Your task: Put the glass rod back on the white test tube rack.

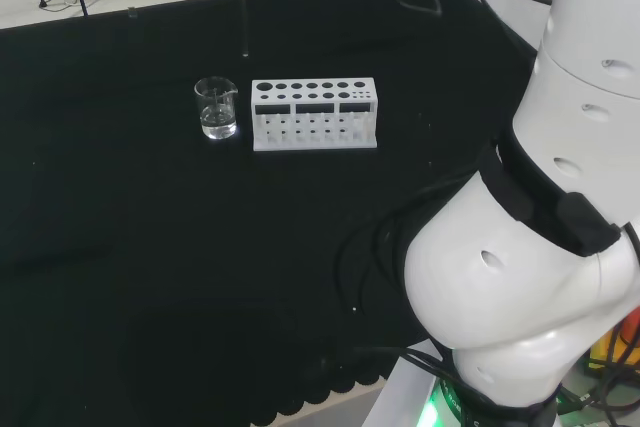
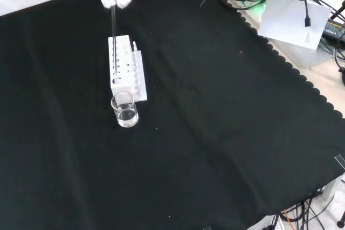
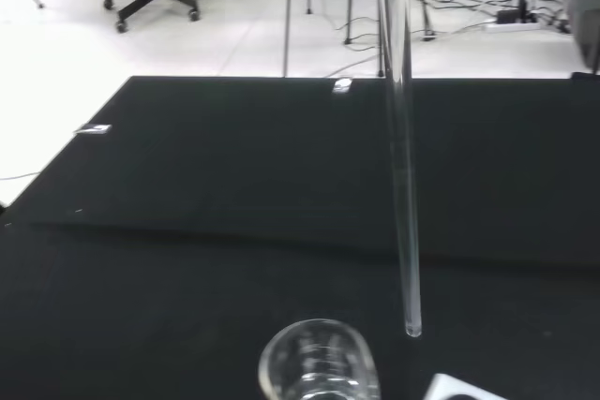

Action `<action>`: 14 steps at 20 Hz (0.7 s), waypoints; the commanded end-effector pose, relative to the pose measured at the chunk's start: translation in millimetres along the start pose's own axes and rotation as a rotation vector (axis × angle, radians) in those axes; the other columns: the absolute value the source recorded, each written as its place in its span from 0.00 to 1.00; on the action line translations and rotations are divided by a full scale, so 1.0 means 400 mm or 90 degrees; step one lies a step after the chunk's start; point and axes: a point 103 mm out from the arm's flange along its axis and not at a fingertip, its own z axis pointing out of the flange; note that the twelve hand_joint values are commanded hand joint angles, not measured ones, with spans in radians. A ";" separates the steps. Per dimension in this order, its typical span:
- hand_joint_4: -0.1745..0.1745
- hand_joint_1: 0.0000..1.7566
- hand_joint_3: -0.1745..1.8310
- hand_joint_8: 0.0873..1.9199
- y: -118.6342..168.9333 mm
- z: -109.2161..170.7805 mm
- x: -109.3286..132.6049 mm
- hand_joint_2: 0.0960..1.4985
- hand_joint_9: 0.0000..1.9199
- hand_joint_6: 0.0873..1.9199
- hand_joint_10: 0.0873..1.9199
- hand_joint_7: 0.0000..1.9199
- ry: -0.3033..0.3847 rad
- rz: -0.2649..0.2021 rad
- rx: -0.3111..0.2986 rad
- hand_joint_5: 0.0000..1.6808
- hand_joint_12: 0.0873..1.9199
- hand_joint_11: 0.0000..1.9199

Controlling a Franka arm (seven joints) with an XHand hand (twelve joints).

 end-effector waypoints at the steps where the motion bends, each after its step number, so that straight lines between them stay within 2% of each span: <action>1: 0.00 0.73 0.09 0.60 -0.077 -0.026 -0.134 0.71 0.83 0.28 0.44 0.56 0.000 0.055 0.000 0.62 0.36 0.81; 5: 0.00 0.73 0.09 0.59 -0.109 -0.026 -0.202 0.71 0.83 0.28 0.44 0.56 0.000 0.081 -0.003 0.62 0.36 0.81; 14: 0.00 0.73 0.09 0.60 -0.173 -0.017 -0.297 0.71 0.83 0.28 0.44 0.56 -0.005 0.131 0.001 0.62 0.36 0.81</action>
